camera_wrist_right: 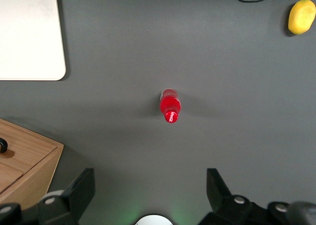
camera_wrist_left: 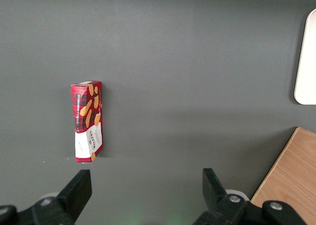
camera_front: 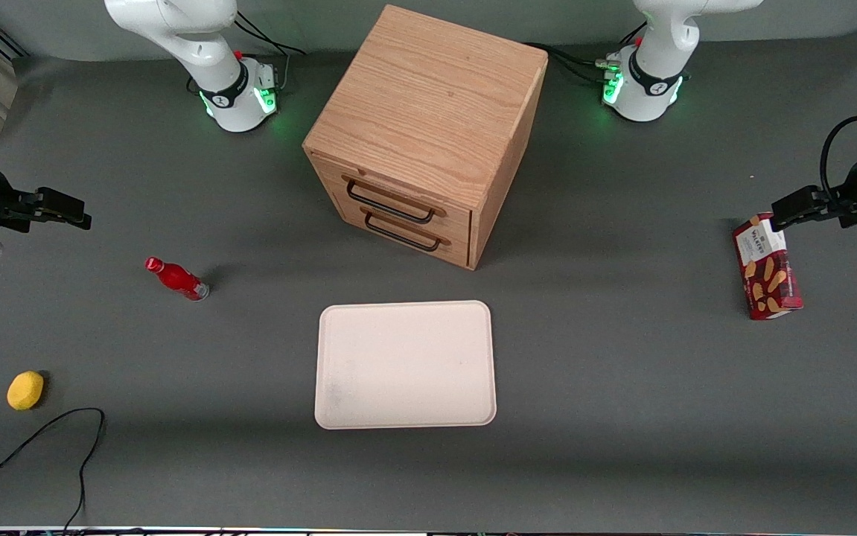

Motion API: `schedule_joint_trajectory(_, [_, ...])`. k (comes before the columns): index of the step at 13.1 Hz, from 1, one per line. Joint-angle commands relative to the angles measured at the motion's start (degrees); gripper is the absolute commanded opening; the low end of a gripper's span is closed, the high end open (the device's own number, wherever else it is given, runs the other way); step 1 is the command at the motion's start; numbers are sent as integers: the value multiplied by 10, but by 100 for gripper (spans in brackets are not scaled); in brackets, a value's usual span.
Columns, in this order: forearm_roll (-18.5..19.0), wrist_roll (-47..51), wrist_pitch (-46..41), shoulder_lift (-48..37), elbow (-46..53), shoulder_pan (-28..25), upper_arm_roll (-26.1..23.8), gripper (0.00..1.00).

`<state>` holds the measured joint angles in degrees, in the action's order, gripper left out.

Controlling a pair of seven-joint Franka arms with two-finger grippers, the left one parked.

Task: Open upper drawer
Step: 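Move the right gripper toward the wooden cabinet's upper drawer handle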

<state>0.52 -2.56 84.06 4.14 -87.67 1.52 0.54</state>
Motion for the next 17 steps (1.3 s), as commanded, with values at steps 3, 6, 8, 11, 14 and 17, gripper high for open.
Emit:
schedule_joint_trajectory(3, [-38,4,-14,12,15,-4,9,100])
schedule_joint_trajectory(6, [-40,2,-14,12,18,-5,11,100])
schedule_joint_trajectory(8, [-38,-8,-14,12,19,-5,11,100])
schedule_joint_trajectory(11, [-47,-7,-12,21,22,-11,8,100])
schedule_joint_trajectory(14, [-74,-7,-7,43,70,-35,-5,100])
schedule_joint_trajectory(17, [-76,-8,-3,69,93,-53,-19,100])
